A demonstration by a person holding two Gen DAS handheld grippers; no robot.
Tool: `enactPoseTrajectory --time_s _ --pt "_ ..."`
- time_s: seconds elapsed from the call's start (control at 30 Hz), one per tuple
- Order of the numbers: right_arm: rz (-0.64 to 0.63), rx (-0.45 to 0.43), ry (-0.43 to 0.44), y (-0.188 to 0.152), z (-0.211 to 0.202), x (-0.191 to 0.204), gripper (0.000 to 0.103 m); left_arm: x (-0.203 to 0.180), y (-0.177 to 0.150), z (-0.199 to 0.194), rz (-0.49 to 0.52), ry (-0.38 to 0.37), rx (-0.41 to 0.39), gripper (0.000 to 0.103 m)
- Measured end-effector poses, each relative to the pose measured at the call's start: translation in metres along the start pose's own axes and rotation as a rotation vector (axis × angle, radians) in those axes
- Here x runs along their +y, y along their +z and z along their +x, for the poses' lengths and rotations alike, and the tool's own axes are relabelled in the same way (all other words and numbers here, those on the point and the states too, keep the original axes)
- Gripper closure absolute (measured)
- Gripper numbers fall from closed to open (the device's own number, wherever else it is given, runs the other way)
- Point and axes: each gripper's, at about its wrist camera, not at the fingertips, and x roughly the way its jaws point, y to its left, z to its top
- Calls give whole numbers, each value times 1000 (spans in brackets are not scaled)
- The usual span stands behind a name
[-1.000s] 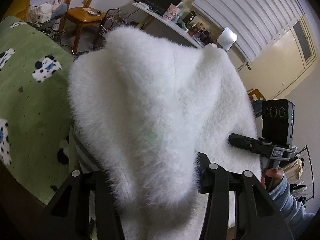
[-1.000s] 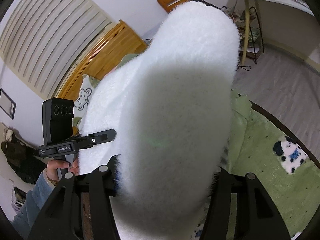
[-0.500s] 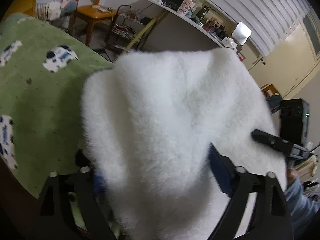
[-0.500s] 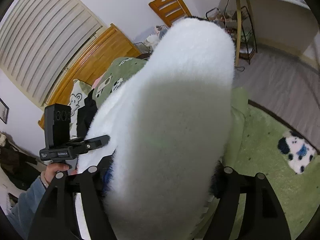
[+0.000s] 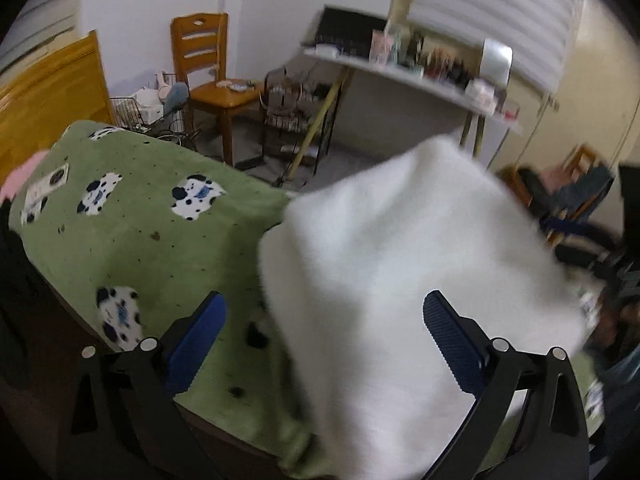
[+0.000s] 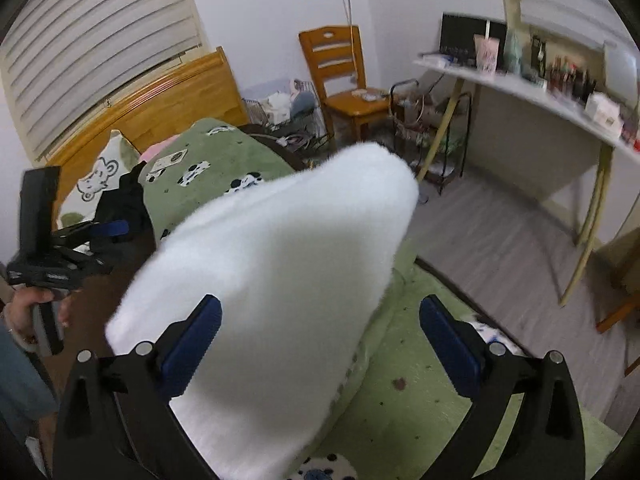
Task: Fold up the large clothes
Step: 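Carry the bundle with both tools over the clothes stack on the green blanket, then lower the bundle onto the clothes stack and open both tools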
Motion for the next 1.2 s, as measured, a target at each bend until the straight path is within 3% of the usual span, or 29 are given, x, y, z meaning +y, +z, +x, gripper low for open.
enactPoseTrajectory --time_s 0.13,0.3,0.37,0.67,0.8,0.9,1.0,1.2 --pt "-23 -4 13 -10 -12 16 5 -20 -20 -12 -86 -91 -45 7" --pt "-89 -2 -87 -32 -6 28 5 -46 -50 5 -50 -72 -35 7" --pt "-83 -1 -89 -41 -5 26 5 -52 -64 17 -24 -51 -4 7" --pt "-56 8 -90 -59 -1 18 5 -30 -97 34 -149 -132 20 6" --pt "-72 -4 -121 -55 -5 27 5 -37 -99 24 -137 -74 -12 7" --pt "-86 -11 -110 -53 -12 32 5 -45 -94 7 -70 -27 -54 7" --pt "-109 -6 -100 -50 -22 41 5 -52 -85 -18 -17 18 -94 7" --pt "-177 -48 -121 -53 -59 68 5 -60 -77 -84 -25 112 -193 7"
